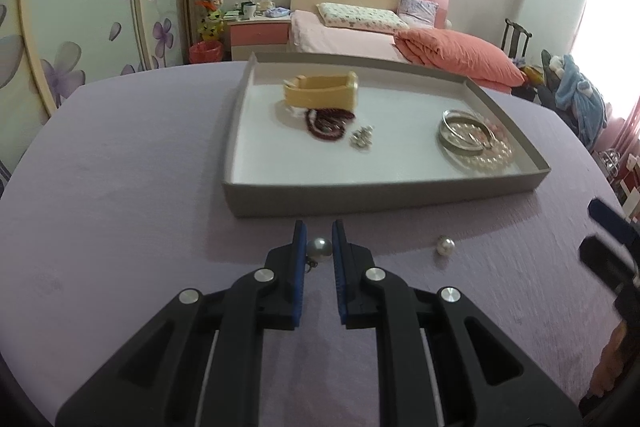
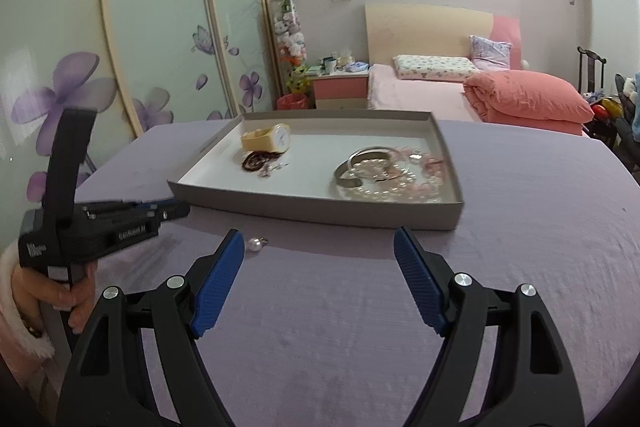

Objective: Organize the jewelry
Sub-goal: 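Close the left tool on one pearl stud while the right closes on the other, then carry both pearl studs over the gray tray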

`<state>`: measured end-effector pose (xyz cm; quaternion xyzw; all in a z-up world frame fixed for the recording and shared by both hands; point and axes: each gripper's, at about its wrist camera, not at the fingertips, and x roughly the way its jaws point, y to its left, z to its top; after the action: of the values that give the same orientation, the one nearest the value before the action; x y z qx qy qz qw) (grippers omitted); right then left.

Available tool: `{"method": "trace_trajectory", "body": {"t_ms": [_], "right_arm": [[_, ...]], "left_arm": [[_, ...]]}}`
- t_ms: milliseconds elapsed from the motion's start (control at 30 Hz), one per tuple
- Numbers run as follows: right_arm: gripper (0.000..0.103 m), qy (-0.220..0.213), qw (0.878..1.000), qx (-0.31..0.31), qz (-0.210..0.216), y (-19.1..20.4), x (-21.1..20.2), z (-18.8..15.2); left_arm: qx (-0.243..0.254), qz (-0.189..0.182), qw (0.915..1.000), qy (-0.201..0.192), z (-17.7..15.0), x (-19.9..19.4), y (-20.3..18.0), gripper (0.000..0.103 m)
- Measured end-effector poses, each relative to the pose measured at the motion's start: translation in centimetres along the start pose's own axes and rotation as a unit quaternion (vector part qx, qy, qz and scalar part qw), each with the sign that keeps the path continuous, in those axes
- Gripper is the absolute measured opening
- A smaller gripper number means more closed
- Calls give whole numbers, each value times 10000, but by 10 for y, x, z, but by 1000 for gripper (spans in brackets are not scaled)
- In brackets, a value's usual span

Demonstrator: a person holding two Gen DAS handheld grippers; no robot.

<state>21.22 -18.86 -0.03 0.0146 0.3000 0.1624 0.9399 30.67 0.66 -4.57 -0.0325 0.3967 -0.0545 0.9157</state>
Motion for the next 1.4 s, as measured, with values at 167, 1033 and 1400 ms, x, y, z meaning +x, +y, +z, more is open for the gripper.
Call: {"method": "trace_trajectory", "body": {"t_ms": [167,1033,1400], "right_arm": [[77,184,9996,-198,55,17,12,-1],[32,1455,9872,-642,110,55,87,-1],[15,1446,9864,-780,86,59,83,-2]], "left_arm": [[-72,-5,9999,-113,7,-5,11,14],[-549,-7,9983,-218,16,-2,50,14],[-527,21,9984,-216,17,0,50,14]]}}
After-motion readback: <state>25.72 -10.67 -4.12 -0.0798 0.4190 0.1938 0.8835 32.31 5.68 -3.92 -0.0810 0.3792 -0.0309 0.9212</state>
